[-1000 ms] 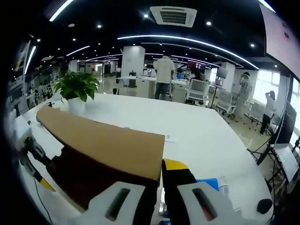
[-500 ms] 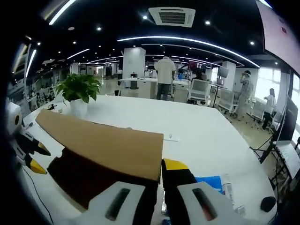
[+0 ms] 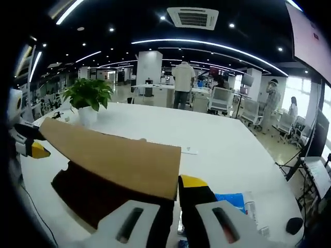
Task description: Operate the shoe box by opening the lid, removing the specified soft item, and placing it in the target area until the item is outside and the box remains undamaged.
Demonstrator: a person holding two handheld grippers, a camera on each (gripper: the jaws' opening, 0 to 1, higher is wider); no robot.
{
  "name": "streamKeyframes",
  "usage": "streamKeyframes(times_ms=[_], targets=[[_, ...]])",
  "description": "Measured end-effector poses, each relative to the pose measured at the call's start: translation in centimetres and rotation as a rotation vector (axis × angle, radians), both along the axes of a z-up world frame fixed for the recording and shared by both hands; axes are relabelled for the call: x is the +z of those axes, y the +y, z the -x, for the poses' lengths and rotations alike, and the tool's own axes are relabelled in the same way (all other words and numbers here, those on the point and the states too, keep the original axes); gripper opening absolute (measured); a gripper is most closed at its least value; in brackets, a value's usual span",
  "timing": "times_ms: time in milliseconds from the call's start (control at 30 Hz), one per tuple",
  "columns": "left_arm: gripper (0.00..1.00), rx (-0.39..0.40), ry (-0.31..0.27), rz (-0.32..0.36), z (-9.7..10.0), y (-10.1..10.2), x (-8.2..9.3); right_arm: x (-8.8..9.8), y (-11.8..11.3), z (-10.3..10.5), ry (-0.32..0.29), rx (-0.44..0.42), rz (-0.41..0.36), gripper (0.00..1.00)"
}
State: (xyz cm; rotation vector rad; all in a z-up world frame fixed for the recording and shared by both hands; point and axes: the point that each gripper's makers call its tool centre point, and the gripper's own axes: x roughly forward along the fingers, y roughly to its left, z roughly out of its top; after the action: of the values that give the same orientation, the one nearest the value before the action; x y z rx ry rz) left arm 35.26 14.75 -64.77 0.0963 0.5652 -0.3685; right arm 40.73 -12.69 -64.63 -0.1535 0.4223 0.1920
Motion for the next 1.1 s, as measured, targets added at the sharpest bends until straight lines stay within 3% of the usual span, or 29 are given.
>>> streamKeyframes(times_ms=[267, 433, 500, 667, 1100], targets=[[0.46, 0.059, -0.020, 0.013, -0.6, 0.6, 0.4, -0.3, -0.1, 0.3, 0.009, -0.006, -0.001, 0.00], [0.45, 0.052, -0.025, 0.019, -0.5, 0.1, 0.5, -0.6, -0.2, 0.5, 0.022, -0.004, 0.006, 0.00], [0.40, 0.038, -0.026, 0.019, -0.4, -0.2, 0.6, -0.6, -0.1, 0.7, 0.026, 0.004, 0.009, 0.00], [0.37, 0.049, -0.033, 0.036, -0.4, -0.5, 0.9, 0.4, 0.9, 1.0, -0.008, 0.036, 0.030, 0.10], [0.36, 0.041, -0.026, 0.036, 0.4, -0.5, 0.5, 0.3, 1.9, 3.1, 0.017, 0.153, 0.072, 0.27]])
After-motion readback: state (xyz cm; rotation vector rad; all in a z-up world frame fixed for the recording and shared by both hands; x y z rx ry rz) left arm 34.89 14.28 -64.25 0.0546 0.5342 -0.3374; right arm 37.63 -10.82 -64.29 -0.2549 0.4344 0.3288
